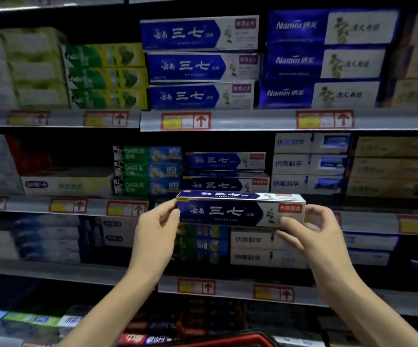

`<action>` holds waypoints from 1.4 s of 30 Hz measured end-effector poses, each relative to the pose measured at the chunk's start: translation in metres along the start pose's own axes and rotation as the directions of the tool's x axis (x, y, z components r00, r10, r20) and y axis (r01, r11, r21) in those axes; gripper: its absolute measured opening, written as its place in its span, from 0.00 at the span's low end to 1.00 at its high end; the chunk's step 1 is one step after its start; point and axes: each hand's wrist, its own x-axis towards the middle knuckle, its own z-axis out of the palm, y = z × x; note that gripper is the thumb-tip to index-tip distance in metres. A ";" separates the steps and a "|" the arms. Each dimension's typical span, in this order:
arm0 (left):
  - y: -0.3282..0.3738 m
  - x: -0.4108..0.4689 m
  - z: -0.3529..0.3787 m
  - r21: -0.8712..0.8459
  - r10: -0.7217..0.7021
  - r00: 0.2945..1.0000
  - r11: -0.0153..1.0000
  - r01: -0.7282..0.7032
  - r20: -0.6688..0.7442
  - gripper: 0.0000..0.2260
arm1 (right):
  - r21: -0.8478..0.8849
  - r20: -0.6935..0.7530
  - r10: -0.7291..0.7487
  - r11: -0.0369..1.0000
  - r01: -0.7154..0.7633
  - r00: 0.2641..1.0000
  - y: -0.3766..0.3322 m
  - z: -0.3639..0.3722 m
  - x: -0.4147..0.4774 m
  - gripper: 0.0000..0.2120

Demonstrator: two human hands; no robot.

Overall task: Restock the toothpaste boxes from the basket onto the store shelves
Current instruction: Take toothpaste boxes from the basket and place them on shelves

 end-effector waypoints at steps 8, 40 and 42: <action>-0.010 0.055 0.019 0.159 0.113 0.992 0.982 -0.102 -0.061 0.22 | -0.106 0.035 -0.163 0.980 0.166 0.986 -0.010 0.015 0.047 0.14; -0.017 0.139 0.048 0.256 0.124 0.920 0.966 -0.027 -0.371 0.05 | -0.580 -0.182 -0.345 0.794 0.183 0.921 0.018 0.044 0.167 0.12; -0.014 0.129 0.043 0.273 0.137 0.925 0.961 -0.038 -0.354 0.06 | -0.554 -0.190 -0.336 0.813 0.182 0.922 0.014 0.042 0.155 0.13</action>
